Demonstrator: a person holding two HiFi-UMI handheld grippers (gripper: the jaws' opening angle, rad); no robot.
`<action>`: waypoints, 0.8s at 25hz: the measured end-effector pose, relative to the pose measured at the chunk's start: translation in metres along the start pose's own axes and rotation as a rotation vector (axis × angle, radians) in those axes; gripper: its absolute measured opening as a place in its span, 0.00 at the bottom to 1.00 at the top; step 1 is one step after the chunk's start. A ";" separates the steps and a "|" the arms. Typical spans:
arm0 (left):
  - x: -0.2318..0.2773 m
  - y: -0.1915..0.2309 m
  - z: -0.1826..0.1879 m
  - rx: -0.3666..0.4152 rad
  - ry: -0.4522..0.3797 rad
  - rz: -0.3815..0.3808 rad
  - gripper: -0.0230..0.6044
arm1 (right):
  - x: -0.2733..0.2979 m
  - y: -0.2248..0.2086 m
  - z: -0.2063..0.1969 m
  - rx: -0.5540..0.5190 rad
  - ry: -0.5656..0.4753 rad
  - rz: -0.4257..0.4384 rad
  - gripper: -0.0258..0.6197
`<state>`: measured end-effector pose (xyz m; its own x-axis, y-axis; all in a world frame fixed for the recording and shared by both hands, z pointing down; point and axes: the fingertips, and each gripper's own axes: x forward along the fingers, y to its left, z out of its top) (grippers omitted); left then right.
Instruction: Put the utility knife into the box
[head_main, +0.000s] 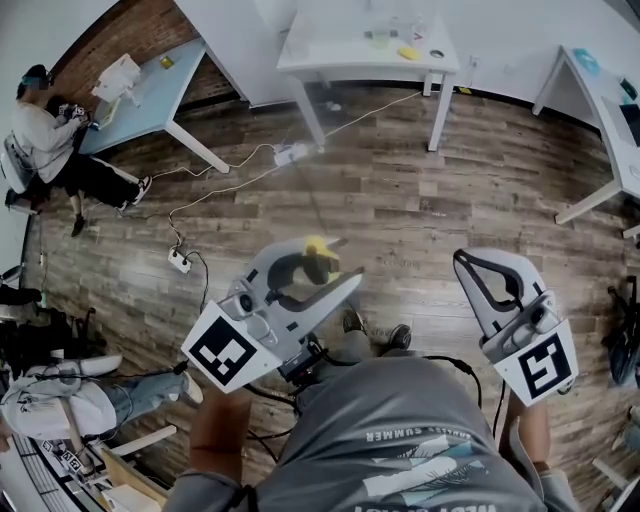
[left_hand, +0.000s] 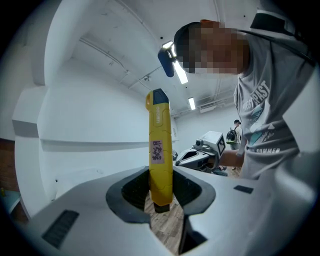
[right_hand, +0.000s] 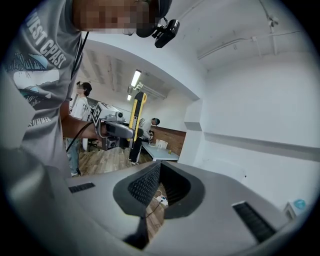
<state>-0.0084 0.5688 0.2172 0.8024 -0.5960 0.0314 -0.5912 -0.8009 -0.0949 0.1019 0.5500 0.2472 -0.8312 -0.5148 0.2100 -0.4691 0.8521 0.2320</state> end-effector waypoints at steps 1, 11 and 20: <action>0.001 0.006 -0.001 -0.003 -0.001 -0.003 0.24 | 0.005 -0.003 -0.001 0.003 0.004 -0.002 0.06; -0.002 0.075 -0.009 -0.008 -0.053 -0.090 0.24 | 0.062 -0.021 0.010 -0.009 0.048 -0.089 0.06; -0.003 0.118 -0.019 -0.021 -0.074 -0.132 0.24 | 0.093 -0.031 0.016 -0.035 0.086 -0.139 0.06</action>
<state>-0.0819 0.4748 0.2246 0.8767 -0.4801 -0.0315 -0.4810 -0.8736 -0.0736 0.0343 0.4774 0.2445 -0.7299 -0.6346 0.2540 -0.5655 0.7693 0.2973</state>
